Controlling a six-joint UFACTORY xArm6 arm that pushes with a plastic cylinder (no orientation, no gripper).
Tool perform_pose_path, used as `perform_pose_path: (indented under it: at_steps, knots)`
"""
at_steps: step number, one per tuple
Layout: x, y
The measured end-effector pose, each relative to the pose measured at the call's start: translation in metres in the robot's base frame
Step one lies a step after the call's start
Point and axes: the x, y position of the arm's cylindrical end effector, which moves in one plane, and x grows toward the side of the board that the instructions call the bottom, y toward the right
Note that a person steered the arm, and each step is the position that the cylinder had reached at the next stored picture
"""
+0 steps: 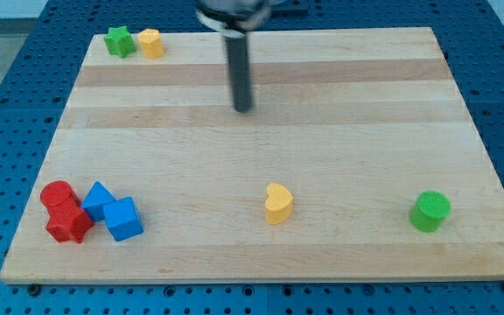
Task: Move the yellow heart below the green star
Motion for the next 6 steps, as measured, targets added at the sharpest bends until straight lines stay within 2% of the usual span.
perform_pose_path:
  at_steps: [1,2,3,4,5,6]
  knots:
    - [0.050,0.073]
    - [0.114,0.113]
    - [0.169,0.107]
    - [0.208,0.077]
    - [0.187,0.009]
    - [0.117,-0.050]
